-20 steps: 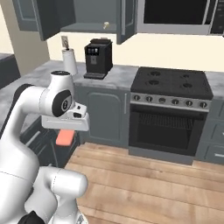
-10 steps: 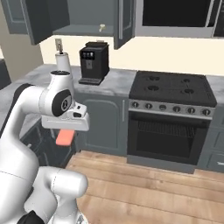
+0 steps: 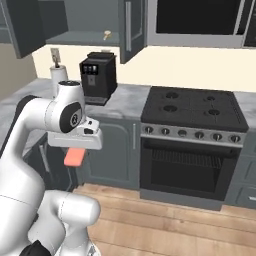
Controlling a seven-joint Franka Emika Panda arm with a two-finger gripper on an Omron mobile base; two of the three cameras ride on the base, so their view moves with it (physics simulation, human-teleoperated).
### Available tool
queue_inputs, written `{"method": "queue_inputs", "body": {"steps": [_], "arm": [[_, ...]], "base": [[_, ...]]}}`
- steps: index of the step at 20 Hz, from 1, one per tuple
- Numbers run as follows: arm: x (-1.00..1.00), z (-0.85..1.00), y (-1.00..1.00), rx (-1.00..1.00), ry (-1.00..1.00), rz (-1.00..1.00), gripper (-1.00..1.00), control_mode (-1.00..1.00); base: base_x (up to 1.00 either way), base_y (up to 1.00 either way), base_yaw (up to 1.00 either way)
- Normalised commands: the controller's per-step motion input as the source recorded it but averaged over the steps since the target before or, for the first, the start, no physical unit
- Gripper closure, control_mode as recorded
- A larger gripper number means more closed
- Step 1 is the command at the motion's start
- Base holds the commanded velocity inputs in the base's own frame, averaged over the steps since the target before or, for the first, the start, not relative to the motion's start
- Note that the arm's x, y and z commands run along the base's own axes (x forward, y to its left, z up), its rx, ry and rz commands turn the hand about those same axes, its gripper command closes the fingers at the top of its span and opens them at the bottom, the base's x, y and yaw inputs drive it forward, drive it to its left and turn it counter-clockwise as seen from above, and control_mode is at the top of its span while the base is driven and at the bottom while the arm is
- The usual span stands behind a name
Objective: Pick up the bar soap and dish brush from the sink, and place them back in the cabinet, and close the cabinet doors.
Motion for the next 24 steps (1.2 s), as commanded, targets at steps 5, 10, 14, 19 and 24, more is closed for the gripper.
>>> {"method": "queue_inputs", "body": {"steps": [5, 10, 14, 19, 24], "arm": [[0.00, 0.00, 0.00, 0.00, 0.00, 0.00, 1.00, 1.00], [0.00, 0.00, 0.00, 0.00, 0.00, 0.00, 1.00, 1.00], [0.00, 0.00, 0.00, 0.00, 0.00, 0.00, 1.00, 1.00], [0.00, 0.00, 0.00, 0.00, 0.00, 0.00, 1.00, 1.00], [0.00, 0.00, 0.00, 0.00, 0.00, 0.00, 1.00, 1.00]], "base": [[0.65, 0.23, -0.01], [0.65, 0.28, 0.00], [0.63, 0.27, 0.00], [0.65, 0.28, 0.00], [0.58, 0.32, 0.00]]}}
